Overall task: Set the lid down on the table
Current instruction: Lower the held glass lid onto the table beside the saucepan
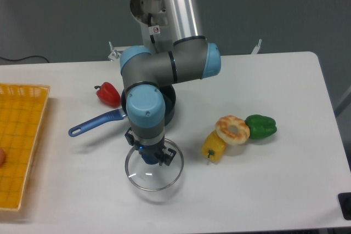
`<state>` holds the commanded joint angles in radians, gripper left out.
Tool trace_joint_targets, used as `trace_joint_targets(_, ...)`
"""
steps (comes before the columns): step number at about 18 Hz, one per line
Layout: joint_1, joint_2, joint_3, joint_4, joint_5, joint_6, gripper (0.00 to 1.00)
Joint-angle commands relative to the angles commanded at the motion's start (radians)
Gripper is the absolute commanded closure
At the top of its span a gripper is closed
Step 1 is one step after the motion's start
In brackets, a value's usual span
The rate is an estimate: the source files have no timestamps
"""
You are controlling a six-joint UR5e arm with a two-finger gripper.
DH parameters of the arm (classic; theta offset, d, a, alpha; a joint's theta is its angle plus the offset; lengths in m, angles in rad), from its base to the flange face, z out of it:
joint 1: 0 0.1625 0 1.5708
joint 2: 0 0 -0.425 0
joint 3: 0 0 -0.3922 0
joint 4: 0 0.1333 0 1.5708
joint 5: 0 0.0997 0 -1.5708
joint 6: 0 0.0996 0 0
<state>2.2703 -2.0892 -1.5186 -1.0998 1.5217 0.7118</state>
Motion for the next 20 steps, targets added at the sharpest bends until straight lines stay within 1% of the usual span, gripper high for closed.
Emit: trace_joint_targets(20,-0.009,-0.028,-0.002,0.003,0.003,-0.008,0.54)
